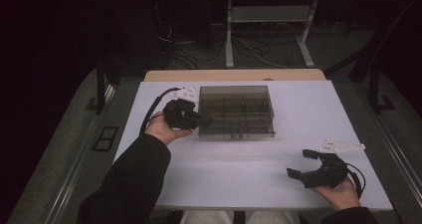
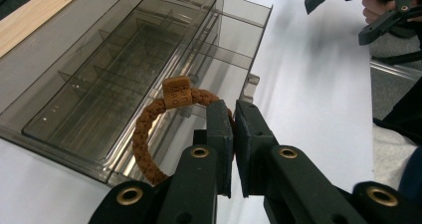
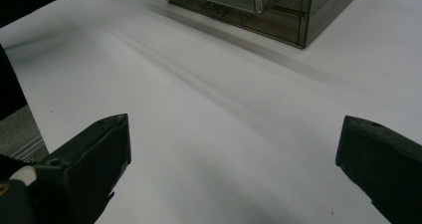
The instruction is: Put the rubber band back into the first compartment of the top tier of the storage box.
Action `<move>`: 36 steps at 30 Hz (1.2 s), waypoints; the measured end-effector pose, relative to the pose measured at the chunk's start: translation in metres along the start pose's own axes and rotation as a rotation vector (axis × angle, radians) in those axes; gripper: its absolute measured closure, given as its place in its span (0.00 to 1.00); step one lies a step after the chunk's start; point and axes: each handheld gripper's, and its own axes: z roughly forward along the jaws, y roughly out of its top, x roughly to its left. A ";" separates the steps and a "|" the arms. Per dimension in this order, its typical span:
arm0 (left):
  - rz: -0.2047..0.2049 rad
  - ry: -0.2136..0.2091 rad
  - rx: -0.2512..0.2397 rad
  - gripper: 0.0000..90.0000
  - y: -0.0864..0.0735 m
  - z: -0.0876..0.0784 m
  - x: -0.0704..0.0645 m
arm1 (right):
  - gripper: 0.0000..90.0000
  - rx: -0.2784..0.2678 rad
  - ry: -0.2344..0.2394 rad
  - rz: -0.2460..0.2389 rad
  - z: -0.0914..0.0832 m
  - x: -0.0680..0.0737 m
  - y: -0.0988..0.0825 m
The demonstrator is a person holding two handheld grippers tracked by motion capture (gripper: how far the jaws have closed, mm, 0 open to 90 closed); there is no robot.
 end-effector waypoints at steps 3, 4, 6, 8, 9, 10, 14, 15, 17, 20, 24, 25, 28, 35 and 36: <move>0.002 -0.004 0.000 0.94 0.001 0.004 0.002 | 0.00 0.001 0.001 -0.001 0.000 0.000 0.000; -0.005 -0.004 -0.002 0.94 0.001 0.006 0.002 | 0.00 0.001 0.000 -0.001 0.000 0.000 0.000; -0.005 -0.005 0.001 0.94 0.001 0.009 0.003 | 0.00 0.001 0.001 -0.001 0.000 0.000 0.000; -0.004 -0.006 0.000 0.94 0.001 0.011 0.004 | 0.00 0.001 0.002 -0.002 0.000 0.000 0.000; -0.008 -0.007 -0.001 0.94 0.001 0.013 0.004 | 0.00 0.001 0.002 -0.002 0.000 0.000 0.000; -0.013 -0.008 -0.002 0.94 0.000 0.014 0.005 | 0.00 0.003 0.003 0.001 0.000 0.000 0.000; -0.013 -0.012 0.007 0.94 -0.001 0.019 0.006 | 0.00 0.004 0.003 -0.001 0.000 0.000 0.000; -0.018 -0.013 0.009 0.94 -0.002 0.021 0.006 | 0.00 0.004 0.004 -0.001 0.000 0.000 0.000; -0.019 -0.017 0.015 0.94 -0.003 0.023 0.006 | 0.00 0.004 0.003 -0.001 0.000 0.000 0.000; -0.022 -0.017 0.024 0.94 -0.004 0.026 0.007 | 0.00 0.006 0.003 -0.003 0.000 0.000 0.000; -0.023 -0.019 0.031 0.94 -0.006 0.029 0.008 | 0.00 0.006 0.004 -0.004 0.001 0.000 0.000; -0.027 -0.020 0.032 0.94 -0.006 0.030 0.008 | 0.00 0.007 0.004 -0.003 0.001 0.000 0.000; -0.029 -0.020 0.034 0.94 -0.007 0.032 0.009 | 0.00 0.009 0.003 -0.008 0.001 0.000 -0.001; -0.046 -0.021 0.048 0.94 -0.011 0.037 0.012 | 0.00 0.008 0.002 -0.015 0.001 0.000 -0.001; -0.050 -0.022 0.050 0.94 -0.012 0.038 0.012 | 0.00 0.009 0.002 -0.014 0.001 0.000 -0.001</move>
